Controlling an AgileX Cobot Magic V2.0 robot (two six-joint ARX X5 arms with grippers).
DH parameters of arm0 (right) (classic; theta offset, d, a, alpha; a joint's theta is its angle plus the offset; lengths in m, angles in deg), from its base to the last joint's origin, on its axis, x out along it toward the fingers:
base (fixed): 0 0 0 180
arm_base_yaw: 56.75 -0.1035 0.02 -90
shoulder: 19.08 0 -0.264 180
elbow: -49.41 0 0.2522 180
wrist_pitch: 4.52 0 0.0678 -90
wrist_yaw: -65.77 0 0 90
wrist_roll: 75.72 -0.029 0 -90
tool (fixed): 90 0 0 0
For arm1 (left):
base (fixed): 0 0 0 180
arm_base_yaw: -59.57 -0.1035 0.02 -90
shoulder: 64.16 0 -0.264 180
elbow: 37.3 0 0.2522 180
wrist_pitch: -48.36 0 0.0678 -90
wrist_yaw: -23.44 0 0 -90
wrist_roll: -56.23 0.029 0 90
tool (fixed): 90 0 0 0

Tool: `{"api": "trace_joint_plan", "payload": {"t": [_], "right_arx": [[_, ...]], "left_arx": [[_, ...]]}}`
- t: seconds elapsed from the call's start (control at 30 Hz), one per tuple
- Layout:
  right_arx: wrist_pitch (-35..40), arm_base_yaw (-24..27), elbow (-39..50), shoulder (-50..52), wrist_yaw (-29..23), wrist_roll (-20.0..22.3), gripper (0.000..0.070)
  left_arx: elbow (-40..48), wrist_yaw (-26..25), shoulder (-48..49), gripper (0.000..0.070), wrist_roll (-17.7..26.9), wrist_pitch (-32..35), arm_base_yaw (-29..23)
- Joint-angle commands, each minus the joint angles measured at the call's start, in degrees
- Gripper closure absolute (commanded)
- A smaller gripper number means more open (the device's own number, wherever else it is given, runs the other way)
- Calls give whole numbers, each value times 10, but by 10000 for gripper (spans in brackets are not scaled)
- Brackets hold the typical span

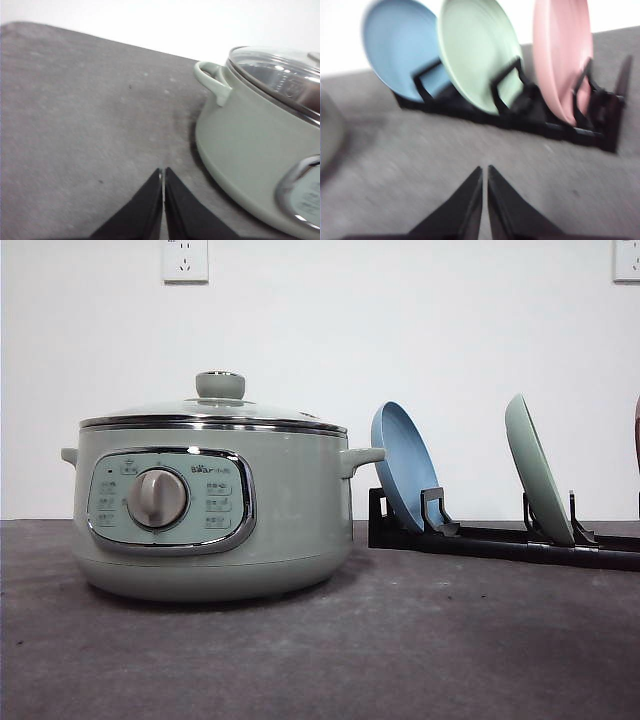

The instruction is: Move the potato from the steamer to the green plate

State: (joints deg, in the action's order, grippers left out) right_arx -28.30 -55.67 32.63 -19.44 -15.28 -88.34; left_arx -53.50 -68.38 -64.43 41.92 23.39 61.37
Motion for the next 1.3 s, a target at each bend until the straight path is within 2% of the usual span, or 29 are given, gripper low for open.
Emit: {"api": "trace_joint_plan", "payload": {"t": [0.0,0.1,0.2,0.3,0.43,0.57,0.8,0.9,1.1,1.27], "right_arx": [[10,-7,-24,2,-5,-29,696],[10,-20,-52,1,-21,-52,696],[8,-32,-85,1,-31,-72,696],[5,-40,-122,-6,-35,-86,696],[-39,-41,-196,-35,-34,-92,697],[-101,-41,-285,-83,-23,-86,696],[-193,-41,-424,-179,57,-53,696],[-238,-41,-480,-222,93,-32,696],[-314,-42,-571,-308,188,19,696],[-344,-59,-617,-363,225,42,696]], "left_arx": [[-19,-3,0,700,-60,6,7],[-42,-3,-1,699,-100,17,22],[-66,-3,-8,699,-109,43,34],[-105,-3,-28,699,-105,48,38],[-173,-3,-76,699,-92,43,38],[-273,-3,-141,699,-59,-2,38],[-454,-26,-263,699,27,-103,39],[-520,-53,-306,699,31,-135,43],[-613,-138,-371,699,31,-186,71],[-655,-187,-404,699,39,-230,98]]}}
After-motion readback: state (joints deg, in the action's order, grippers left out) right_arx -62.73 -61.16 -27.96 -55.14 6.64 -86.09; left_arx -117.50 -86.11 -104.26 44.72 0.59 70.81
